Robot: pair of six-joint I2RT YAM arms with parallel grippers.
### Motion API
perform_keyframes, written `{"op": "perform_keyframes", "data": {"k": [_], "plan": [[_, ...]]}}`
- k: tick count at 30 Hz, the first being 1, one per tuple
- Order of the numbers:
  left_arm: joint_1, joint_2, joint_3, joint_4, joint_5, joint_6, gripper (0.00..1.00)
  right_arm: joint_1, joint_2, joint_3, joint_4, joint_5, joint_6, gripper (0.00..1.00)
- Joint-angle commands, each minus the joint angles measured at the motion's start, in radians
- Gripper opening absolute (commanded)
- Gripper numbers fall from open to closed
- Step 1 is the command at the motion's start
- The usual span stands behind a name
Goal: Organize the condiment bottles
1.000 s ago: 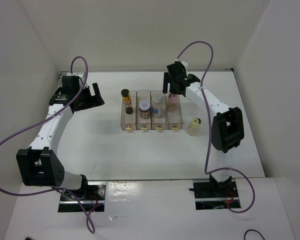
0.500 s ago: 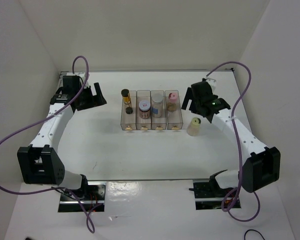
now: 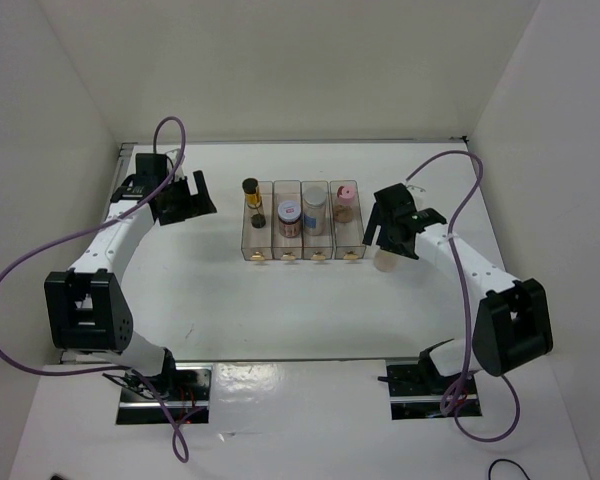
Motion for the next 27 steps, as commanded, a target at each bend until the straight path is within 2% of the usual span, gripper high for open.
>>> {"op": "perform_keyframes", "data": {"k": [1, 6, 9, 12, 13, 16, 21, 27], "plan": [[0.006, -0.001, 0.002, 0.032, 0.013, -0.02, 1.0, -0.004, 0.035, -0.004, 0.037, 0.048, 0.019, 0.92], [0.006, -0.001, 0.002, 0.032, 0.022, -0.01, 1.0, -0.026, 0.067, 0.005, 0.056, 0.058, 0.01, 0.82], [0.006, -0.001, 0.002, 0.032, 0.031, -0.01, 1.0, -0.035, 0.078, 0.005, 0.065, 0.058, 0.001, 0.68], [0.006, 0.009, 0.002, 0.032, 0.031, -0.01, 1.0, -0.035, 0.088, 0.005, 0.065, 0.058, 0.001, 0.48], [0.006, 0.009, 0.002, 0.032, 0.031, -0.01, 1.0, -0.035, 0.088, 0.005, 0.053, 0.068, 0.001, 0.37], [0.006, 0.009, 0.002, 0.032, 0.044, -0.01, 1.0, -0.035, 0.075, 0.028, 0.018, 0.081, 0.01, 0.21], [0.006, 0.029, -0.007, 0.032, 0.056, -0.01, 1.0, -0.035, 0.027, 0.16, -0.055, 0.081, -0.018, 0.1], [-0.005, 0.082, 0.002, 0.023, 0.01, -0.021, 1.0, -0.035, -0.033, 0.315, -0.064, 0.012, -0.077, 0.09]]}}
